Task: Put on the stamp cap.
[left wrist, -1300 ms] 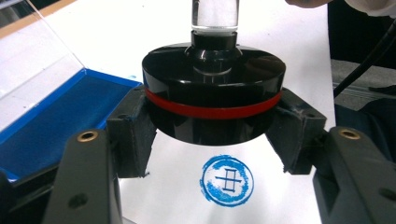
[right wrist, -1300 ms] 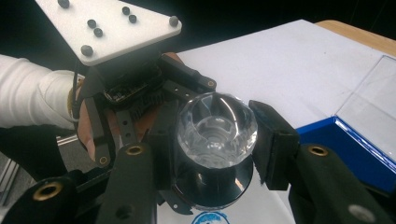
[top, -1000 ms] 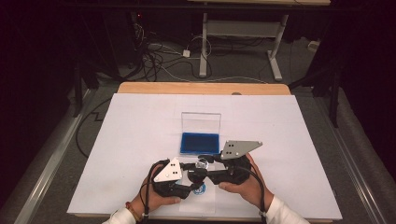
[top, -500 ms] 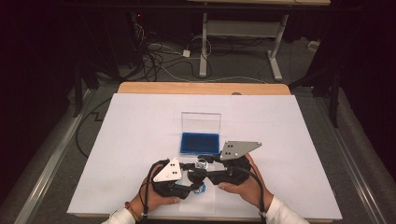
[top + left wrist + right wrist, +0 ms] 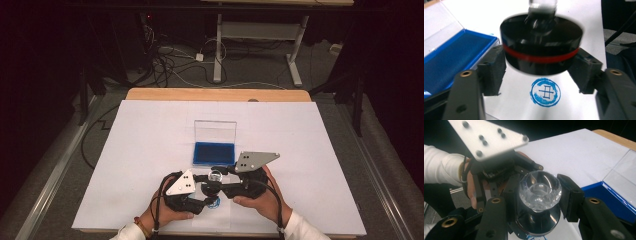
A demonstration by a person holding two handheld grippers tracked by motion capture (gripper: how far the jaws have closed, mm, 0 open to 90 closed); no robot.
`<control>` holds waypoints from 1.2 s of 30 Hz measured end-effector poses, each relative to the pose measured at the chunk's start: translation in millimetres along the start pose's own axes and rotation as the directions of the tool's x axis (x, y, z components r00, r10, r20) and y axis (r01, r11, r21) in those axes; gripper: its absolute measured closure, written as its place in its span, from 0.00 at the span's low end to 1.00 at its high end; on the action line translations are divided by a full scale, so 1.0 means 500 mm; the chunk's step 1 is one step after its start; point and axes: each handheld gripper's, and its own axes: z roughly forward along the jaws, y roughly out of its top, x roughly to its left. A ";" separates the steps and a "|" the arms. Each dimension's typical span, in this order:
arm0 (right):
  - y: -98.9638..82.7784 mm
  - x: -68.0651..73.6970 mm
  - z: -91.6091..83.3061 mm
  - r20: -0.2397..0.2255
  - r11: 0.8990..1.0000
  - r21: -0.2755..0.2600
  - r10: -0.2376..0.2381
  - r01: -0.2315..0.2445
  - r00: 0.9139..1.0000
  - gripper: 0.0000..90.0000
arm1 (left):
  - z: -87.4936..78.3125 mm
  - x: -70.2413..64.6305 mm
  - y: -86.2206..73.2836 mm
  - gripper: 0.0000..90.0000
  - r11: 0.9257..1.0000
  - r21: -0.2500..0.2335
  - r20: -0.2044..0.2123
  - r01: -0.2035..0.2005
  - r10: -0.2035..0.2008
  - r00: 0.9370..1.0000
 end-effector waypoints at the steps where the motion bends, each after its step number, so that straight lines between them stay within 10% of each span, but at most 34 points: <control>1: 0.001 0.000 -0.001 0.000 1.000 -0.001 0.000 0.000 1.000 0.63 | 0.001 -0.001 0.000 0.32 1.000 0.003 -0.011 0.001 -0.001 1.000; 19: 0.003 0.003 -0.005 0.019 1.000 0.006 -0.019 0.019 1.000 0.63 | 0.005 -0.001 -0.005 0.19 0.999 0.047 -0.073 -0.025 0.028 0.997; 36: 0.009 -0.002 -0.027 0.077 0.998 0.012 -0.057 0.056 0.995 0.63 | -0.065 0.026 -0.041 0.17 0.999 0.053 -0.170 -0.007 0.016 0.985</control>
